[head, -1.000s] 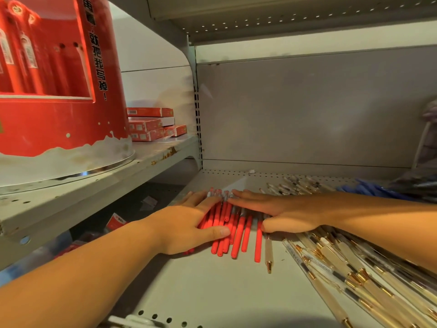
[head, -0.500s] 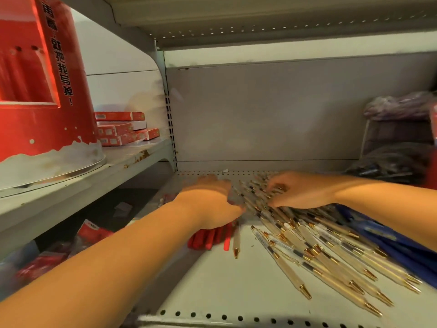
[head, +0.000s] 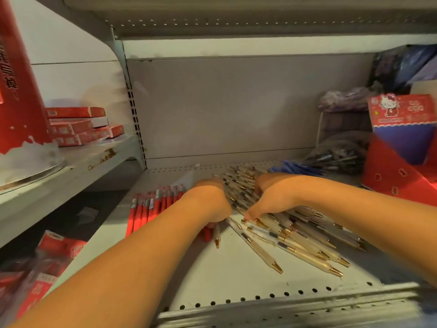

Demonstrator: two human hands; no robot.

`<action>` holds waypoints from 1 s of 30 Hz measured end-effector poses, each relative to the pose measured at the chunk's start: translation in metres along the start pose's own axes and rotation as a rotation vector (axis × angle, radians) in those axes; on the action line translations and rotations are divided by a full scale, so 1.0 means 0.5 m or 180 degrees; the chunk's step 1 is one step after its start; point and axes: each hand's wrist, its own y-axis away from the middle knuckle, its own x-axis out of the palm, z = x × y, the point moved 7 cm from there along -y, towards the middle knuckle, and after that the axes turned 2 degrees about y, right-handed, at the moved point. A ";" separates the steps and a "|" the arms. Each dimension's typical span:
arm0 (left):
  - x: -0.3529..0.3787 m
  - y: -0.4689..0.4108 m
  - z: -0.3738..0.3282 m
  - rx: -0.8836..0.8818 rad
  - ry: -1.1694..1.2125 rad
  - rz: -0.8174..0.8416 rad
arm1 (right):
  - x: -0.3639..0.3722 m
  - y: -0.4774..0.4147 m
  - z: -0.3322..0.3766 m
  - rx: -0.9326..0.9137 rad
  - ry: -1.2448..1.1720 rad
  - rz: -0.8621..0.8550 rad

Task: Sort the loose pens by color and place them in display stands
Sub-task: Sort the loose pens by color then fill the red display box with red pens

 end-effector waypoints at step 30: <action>0.008 0.015 -0.012 0.0185 0.0668 -0.0331 | 0.002 0.018 0.049 -0.0489 0.0011 -0.0193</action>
